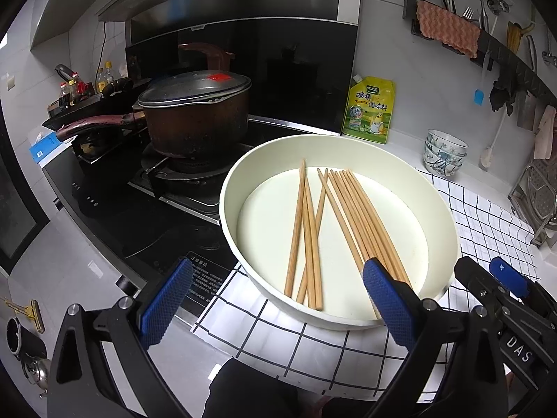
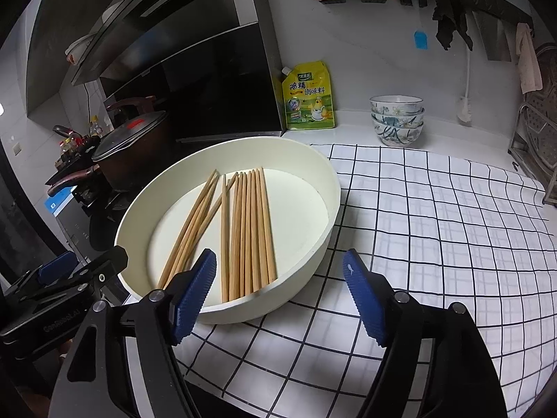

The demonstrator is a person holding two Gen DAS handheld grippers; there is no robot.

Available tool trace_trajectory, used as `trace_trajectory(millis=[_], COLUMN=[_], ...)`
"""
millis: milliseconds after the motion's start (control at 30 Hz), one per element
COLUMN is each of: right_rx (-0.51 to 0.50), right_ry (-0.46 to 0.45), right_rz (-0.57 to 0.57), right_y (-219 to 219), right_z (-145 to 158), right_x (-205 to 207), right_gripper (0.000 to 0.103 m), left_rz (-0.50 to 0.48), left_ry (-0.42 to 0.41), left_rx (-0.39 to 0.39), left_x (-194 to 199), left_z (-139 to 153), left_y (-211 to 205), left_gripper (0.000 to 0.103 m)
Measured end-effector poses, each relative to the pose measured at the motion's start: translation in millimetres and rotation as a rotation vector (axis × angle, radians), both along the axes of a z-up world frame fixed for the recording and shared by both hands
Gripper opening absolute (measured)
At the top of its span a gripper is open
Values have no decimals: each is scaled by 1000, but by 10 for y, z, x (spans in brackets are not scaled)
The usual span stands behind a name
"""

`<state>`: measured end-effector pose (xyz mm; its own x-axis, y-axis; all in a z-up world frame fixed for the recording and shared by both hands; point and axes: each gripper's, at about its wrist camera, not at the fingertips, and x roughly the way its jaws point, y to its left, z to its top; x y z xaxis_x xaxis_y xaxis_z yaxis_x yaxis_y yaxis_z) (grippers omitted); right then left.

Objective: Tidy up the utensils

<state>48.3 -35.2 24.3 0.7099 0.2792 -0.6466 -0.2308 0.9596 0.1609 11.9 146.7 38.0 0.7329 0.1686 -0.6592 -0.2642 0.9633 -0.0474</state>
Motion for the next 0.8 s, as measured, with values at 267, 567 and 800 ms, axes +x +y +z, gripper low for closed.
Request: trace_trajectory(millis=[267,567,800], right_rx=[2,6,-1], right_ry=[-23,-26,-32], right_rz=[-22,-24,-27], right_y=[-46,-73,-79], right_z=[38,40,43], right_x=[-28,-55,-77], right_gripper=[78,79,79], left_rz=[1,5,9], left_ry=[-1,-5,-4], left_rx=[4,34,40], left_x=[-27,-52,-57], left_z=[14,31,36], left_y=[-27,-75,-88], left_gripper=[97,97,97])
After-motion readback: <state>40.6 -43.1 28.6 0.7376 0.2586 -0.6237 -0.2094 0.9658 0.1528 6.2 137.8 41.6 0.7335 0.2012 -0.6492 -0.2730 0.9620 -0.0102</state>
